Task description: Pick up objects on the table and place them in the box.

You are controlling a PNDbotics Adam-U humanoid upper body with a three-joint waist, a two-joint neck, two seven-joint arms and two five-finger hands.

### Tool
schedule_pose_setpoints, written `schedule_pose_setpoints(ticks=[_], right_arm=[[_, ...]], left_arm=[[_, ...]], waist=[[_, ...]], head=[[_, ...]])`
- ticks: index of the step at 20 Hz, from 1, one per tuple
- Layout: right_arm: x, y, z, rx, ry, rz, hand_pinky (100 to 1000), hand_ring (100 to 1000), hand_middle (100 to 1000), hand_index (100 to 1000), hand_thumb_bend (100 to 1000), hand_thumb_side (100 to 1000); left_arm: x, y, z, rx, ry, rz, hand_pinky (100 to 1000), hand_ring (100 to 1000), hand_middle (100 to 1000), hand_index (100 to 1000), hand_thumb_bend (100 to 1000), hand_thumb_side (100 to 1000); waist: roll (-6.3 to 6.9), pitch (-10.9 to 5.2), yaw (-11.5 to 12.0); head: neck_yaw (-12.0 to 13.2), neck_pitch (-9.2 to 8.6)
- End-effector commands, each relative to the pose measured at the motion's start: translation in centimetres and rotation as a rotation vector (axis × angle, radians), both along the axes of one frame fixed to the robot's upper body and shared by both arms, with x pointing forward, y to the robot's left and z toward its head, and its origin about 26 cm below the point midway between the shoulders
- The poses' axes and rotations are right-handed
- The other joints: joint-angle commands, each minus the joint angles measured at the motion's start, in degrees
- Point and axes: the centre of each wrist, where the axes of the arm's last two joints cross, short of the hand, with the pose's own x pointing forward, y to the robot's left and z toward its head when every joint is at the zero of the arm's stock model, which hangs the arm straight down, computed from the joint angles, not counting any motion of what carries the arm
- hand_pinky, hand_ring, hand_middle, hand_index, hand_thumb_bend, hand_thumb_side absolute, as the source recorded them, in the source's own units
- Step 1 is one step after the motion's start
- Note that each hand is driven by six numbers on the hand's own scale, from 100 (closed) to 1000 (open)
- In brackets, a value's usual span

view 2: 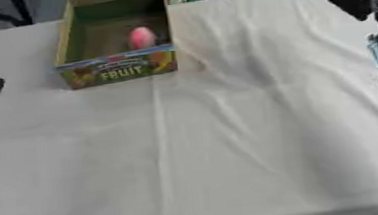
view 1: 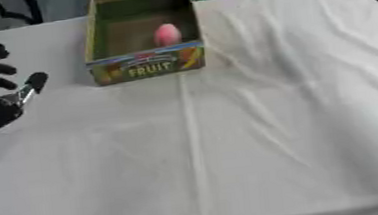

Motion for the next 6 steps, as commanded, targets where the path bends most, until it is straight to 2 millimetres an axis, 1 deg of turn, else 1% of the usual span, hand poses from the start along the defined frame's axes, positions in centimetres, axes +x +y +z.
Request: schedule_pose_setpoints(ticks=[1,6], right_arm=[[-0.58,-0.88,1.83,-0.004,-0.054,-0.012,740,869,717,895,100,446],[-0.77,-0.92,1.69,0.004,-0.051,-0.009,740,869,713,895,100,455]], left_arm=[[-0.13,0.44,0.95,0.016,-0.029,0.011,504,596,632,707,608,100],[-0.15,0.46,0.89,0.014,-0.027,0.012,504,596,631,706,606,100]], waist=[[-0.03,-1.16,0.0],[0.03,-1.09,-0.1]], head=[[0.7,0.85],[1.1,0.86]])
